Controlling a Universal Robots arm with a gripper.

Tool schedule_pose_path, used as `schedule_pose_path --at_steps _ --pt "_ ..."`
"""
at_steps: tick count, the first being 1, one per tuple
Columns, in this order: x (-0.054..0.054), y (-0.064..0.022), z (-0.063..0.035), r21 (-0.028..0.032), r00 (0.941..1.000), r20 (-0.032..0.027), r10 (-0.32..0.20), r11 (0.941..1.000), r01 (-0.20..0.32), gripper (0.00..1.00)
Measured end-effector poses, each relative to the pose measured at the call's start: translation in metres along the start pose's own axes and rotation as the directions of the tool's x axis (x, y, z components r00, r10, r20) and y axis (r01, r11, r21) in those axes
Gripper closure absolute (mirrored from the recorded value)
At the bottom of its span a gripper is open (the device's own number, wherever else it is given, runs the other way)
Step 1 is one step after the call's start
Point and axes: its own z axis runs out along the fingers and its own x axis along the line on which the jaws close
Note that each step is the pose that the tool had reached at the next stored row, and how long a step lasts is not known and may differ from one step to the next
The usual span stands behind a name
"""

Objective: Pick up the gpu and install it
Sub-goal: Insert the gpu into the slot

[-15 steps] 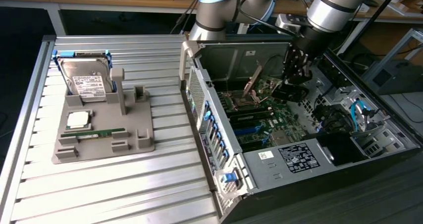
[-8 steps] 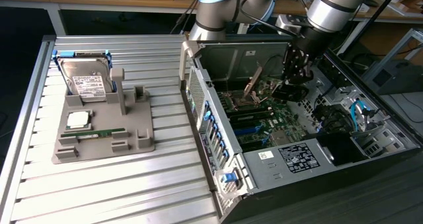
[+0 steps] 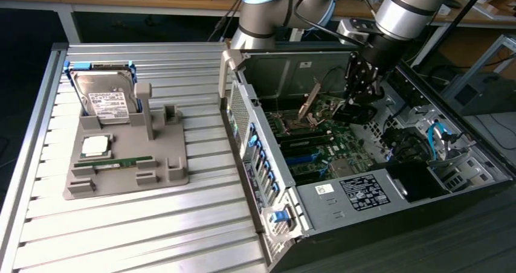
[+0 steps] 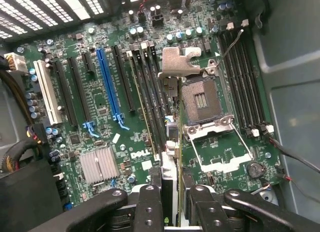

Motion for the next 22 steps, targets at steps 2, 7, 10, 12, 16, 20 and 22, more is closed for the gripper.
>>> schedule_pose_path --at_steps 2,7,10,12,16,20,22 --pt "0.0001 0.0000 -0.0006 0.0000 1.0000 -0.0001 -0.001 1.0000 0.001 0.73" --pt "0.0000 0.0003 -0.0039 -0.0001 1.0000 0.0000 -0.007 1.0000 0.007 0.73" --pt "0.0002 0.0008 -0.0049 -0.0001 0.9999 -0.0004 -0.016 0.9999 0.016 0.73" --pt "0.0005 0.0011 -0.0053 -0.0001 0.9998 -0.0007 -0.022 0.9998 0.022 0.73" --pt "0.0007 0.0013 -0.0055 -0.0002 0.9994 -0.0012 -0.035 0.9994 0.035 0.73" --pt "0.0014 0.0014 -0.0055 -0.0003 0.9990 -0.0015 -0.044 0.9990 0.044 0.73" --pt "0.0016 0.0015 -0.0055 -0.0003 0.9989 -0.0017 -0.048 0.9989 0.048 0.73"
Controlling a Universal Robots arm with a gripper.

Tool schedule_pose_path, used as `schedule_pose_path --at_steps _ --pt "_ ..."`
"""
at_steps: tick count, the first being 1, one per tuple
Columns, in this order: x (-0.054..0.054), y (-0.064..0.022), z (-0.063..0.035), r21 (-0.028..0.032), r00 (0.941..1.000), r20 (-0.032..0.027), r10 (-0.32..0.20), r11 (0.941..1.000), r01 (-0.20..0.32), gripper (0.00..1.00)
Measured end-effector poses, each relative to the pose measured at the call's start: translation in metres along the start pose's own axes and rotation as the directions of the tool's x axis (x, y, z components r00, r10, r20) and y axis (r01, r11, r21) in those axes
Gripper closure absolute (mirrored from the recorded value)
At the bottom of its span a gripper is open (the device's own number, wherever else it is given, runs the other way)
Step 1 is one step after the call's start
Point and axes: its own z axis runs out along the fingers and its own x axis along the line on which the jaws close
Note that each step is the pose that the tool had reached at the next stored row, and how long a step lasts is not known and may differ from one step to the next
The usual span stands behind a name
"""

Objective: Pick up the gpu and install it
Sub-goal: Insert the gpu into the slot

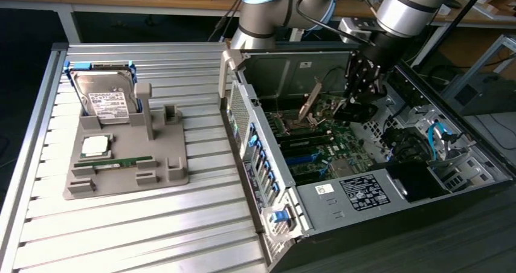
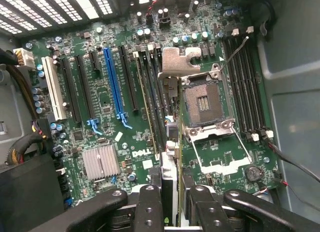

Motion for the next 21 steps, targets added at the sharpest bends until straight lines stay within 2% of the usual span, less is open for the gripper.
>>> schedule_pose_path --at_steps 21 --pt "0.0011 0.0004 0.0000 -0.0003 0.9993 -0.0014 -0.038 0.9993 0.038 0.73"
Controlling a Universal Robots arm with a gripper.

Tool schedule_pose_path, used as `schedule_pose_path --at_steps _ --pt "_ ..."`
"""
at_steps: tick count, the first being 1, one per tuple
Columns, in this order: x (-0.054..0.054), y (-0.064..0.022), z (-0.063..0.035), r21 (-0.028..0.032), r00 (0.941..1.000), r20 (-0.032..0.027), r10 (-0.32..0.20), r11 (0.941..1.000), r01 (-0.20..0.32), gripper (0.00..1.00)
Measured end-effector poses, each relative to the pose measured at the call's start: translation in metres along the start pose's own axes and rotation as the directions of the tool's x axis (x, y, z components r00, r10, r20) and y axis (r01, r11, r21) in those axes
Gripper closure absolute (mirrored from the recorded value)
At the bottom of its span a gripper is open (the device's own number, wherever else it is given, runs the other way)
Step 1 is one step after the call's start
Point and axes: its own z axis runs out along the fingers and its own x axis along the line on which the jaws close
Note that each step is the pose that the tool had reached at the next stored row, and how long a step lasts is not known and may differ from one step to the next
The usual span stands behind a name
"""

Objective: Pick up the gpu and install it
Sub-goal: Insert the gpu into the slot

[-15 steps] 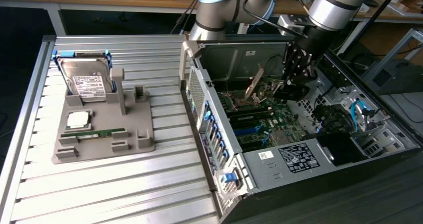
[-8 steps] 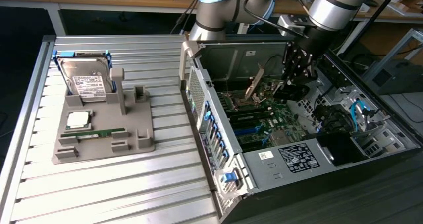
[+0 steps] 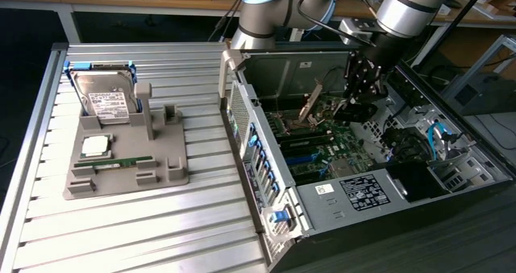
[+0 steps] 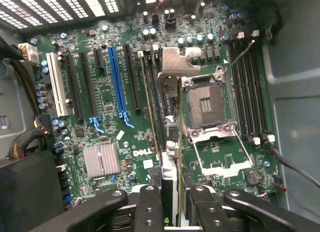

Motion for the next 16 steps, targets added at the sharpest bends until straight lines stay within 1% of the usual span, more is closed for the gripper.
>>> schedule_pose_path --at_steps 16 --pt "0.0018 0.0020 0.0000 -0.0002 0.9997 -0.0009 -0.025 0.9997 0.025 0.73"
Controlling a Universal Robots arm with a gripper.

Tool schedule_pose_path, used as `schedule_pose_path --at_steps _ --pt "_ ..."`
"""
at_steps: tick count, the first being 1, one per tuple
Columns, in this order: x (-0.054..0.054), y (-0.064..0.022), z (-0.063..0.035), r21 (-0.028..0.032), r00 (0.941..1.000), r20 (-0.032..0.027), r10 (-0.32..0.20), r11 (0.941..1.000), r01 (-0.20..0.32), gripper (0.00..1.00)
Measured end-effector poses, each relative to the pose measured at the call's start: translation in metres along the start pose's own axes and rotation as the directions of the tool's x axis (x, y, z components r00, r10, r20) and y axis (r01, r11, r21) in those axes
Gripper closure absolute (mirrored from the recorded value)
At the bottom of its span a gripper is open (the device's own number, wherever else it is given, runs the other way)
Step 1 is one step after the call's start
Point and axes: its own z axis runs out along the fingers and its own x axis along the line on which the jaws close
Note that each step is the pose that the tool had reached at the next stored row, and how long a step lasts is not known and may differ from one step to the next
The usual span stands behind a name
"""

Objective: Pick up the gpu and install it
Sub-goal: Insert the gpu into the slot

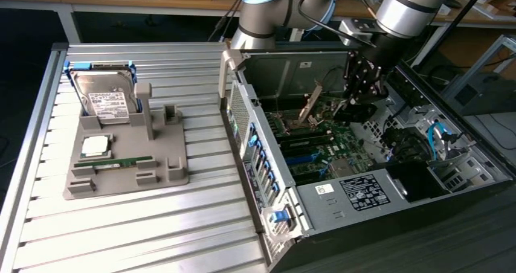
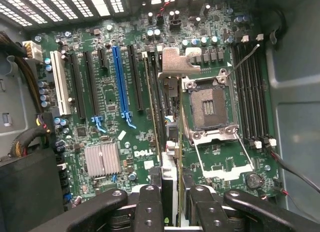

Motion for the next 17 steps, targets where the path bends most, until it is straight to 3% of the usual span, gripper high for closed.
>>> schedule_pose_path --at_steps 5,6,11,12,17 --pt "0.0001 0.0002 0.0000 0.0001 1.0000 0.0000 -0.001 1.0000 0.001 0.73" --pt "0.0002 0.0003 0.0001 0.0035 1.0000 0.0005 -0.001 1.0000 0.001 0.73" --pt "0.0003 0.0015 0.0004 0.0782 0.9999 0.0115 -0.003 0.9969 0.002 0.73" --pt "0.0004 0.0016 0.0005 0.0814 0.9999 0.0121 -0.003 0.9967 0.002 0.73" --pt "0.0003 0.0016 0.0005 0.0817 0.9999 0.0104 -0.009 0.9966 0.008 0.73"
